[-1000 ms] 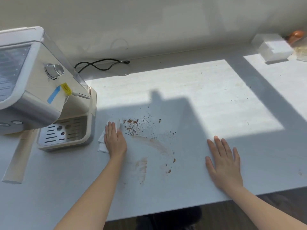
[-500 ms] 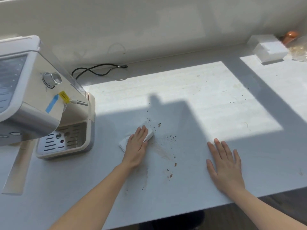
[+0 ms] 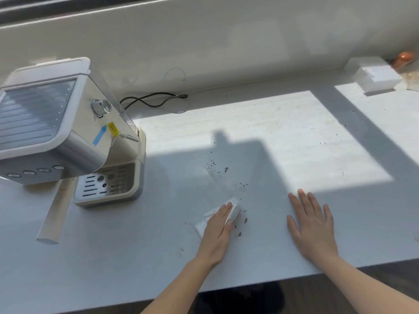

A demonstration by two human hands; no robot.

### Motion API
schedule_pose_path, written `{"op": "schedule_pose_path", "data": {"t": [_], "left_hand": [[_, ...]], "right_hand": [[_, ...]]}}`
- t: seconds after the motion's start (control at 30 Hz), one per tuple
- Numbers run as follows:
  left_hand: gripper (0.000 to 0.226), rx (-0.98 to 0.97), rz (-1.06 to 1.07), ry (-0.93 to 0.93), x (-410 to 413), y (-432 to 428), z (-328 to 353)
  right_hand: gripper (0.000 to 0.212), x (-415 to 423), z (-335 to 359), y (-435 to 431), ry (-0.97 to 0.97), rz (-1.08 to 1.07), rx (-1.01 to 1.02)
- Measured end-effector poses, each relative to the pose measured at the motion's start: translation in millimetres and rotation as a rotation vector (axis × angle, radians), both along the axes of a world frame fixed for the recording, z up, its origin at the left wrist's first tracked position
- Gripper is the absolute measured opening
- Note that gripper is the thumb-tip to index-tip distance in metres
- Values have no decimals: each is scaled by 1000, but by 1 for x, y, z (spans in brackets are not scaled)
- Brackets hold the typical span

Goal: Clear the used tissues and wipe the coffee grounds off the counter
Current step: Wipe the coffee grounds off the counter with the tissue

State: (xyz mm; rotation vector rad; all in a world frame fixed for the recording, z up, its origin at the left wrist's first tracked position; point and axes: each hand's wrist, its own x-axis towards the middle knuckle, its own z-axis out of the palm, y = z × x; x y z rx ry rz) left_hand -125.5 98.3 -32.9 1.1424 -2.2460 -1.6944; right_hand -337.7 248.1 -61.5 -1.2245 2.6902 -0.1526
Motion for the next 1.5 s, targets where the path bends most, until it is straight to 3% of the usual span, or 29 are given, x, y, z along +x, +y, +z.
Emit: {"op": "schedule_pose_path", "data": {"t": [0.13, 0.23, 0.47, 0.77, 1.03, 1.13, 1.23, 1.5], "left_hand": [[42, 175, 409, 98, 4, -10, 3], [46, 160, 684, 127, 4, -37, 0], [46, -10, 822, 34, -12, -100, -18], [47, -207, 484, -83, -74, -191, -20], [42, -542, -90, -129, -129, -209, -11], [52, -524, -207, -113, -119, -198, -16], [46, -492, -295, -159, -107, -177, -23], [47, -444, -497, -71, -57, -99, -25]], "right_hand": [[63, 1, 2, -1, -6, -6, -2], [63, 0, 2, 0, -5, -1, 7], [61, 1, 2, -1, -8, -8, 2], [60, 1, 5, -2, 3, -7, 10], [60, -2, 4, -4, 7, 4, 32], [61, -2, 3, -3, 11, 0, 51], [61, -1, 3, -3, 6, -7, 44], [63, 2, 4, -3, -1, -14, 30]]}}
